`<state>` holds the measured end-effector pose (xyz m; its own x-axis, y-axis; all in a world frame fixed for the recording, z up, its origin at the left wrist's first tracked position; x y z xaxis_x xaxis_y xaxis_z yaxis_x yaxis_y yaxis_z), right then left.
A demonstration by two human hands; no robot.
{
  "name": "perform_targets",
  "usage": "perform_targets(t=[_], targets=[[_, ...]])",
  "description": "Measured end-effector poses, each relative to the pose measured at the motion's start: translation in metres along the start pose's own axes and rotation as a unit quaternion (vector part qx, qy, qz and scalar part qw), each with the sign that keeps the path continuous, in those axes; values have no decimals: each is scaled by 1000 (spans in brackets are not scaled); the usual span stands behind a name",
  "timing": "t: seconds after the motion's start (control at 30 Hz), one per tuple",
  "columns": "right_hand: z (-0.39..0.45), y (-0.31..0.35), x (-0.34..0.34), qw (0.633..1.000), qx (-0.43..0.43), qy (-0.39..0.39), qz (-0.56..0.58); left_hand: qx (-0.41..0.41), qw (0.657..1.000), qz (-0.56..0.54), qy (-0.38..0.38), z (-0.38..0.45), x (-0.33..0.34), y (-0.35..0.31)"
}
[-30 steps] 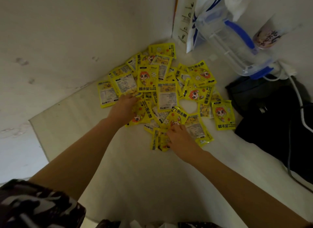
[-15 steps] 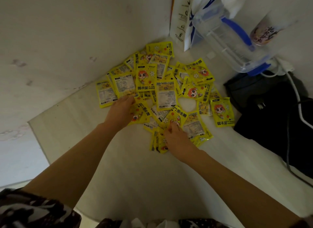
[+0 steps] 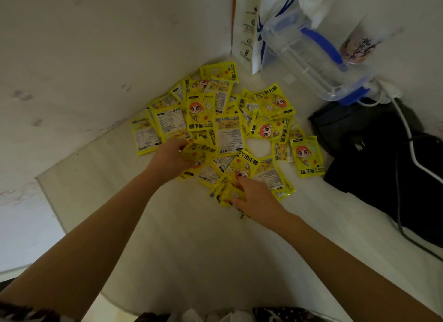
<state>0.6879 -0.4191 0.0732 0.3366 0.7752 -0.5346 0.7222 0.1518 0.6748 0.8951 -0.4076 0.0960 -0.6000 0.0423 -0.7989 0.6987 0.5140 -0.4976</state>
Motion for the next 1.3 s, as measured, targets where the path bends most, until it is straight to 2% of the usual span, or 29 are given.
perform_targets(t=[0.07,0.17,0.27,0.33,0.47,0.67,0.93,1.13,1.3], targets=[[2,-7,-16,997,29,-36,70,-29,995,-98,2,4,-1,-5],[7,-17,-39,986,60,-86,126,-85,967,-241,1,13,4,-8],[16,-28,-58,980,82,-116,142,-142,937,-319,-6,28,20,-7],[26,-32,-62,979,101,-106,142,-184,919,-347,-15,36,30,-6],[49,-37,-55,978,129,-50,157,-221,904,-366,-15,48,49,-11],[68,-41,-48,987,137,-1,79,-241,892,-381,-11,52,67,-13],[75,-41,-55,990,137,-23,10,-255,889,-380,-22,49,66,-12],[76,-42,-60,990,118,-71,11,-259,890,-374,-43,40,61,1],[72,-43,-63,987,135,-63,-53,-254,883,-390,-65,25,57,14]])
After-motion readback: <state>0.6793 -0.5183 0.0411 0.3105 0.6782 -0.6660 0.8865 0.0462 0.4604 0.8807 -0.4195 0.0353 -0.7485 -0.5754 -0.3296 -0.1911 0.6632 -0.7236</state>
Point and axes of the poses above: each hand's wrist, its own z-axis towards the middle knuckle, its own x-axis out of the palm, y = z × x, the point moved 10 cm from there along z, towards the middle knuckle, and after that the axes turned 8 degrees about z, right-handed, at the moved point
